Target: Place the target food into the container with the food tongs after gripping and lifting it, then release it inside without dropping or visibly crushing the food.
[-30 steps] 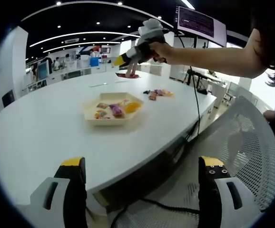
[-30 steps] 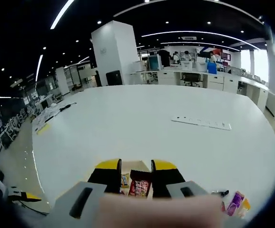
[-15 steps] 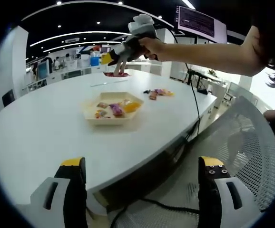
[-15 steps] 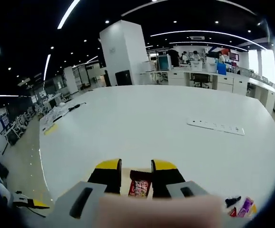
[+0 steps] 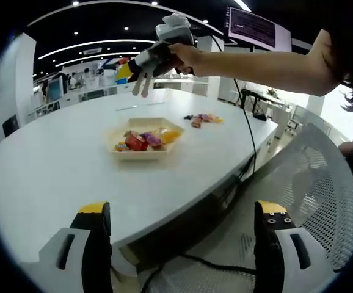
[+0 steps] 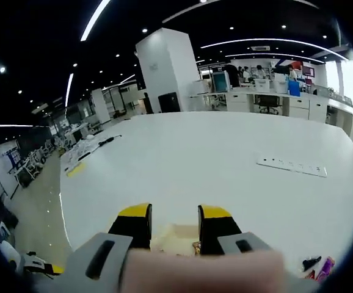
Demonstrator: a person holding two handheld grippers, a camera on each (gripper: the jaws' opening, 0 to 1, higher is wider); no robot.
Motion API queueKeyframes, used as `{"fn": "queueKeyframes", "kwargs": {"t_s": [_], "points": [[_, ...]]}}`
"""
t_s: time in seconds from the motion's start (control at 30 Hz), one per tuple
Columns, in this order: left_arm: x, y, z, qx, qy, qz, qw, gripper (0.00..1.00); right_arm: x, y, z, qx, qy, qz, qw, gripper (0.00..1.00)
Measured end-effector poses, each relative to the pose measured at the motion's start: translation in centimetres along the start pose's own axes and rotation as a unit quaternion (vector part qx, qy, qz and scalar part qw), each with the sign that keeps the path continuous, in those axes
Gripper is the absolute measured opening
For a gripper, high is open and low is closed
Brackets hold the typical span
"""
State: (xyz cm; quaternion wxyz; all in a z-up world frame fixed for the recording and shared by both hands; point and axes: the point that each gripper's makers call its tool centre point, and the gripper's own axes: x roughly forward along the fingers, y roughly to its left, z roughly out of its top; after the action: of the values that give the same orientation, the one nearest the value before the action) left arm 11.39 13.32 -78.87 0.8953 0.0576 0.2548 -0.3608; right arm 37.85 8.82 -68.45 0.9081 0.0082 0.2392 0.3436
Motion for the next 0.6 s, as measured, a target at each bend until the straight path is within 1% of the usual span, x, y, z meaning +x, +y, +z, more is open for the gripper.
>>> {"fn": "queueKeyframes", "kwargs": {"t_s": [0.1,0.33,0.47,0.6], "points": [[0.0,0.0,0.0,-0.001,0.000,0.000,1.0000,0.94,-0.3,-0.5,-0.1,0.000,0.002,-0.003,1.0000,0.29],[0.0,0.0,0.0,-0.001,0.001,0.000,1.0000,0.94,-1.8,-2.4,-0.8,0.002,0.006,-0.019,0.9998,0.30],[0.0,-0.1,-0.1,-0.001,0.002,-0.002,1.0000,0.94,-3.0,-4.0,-1.5,0.005,0.008,-0.032,0.9994,0.30],[0.1,-0.1,-0.1,-0.001,0.003,-0.002,1.0000,0.95,-4.6,-6.1,-2.3,0.011,0.010,-0.050,0.9986,0.31]]}}
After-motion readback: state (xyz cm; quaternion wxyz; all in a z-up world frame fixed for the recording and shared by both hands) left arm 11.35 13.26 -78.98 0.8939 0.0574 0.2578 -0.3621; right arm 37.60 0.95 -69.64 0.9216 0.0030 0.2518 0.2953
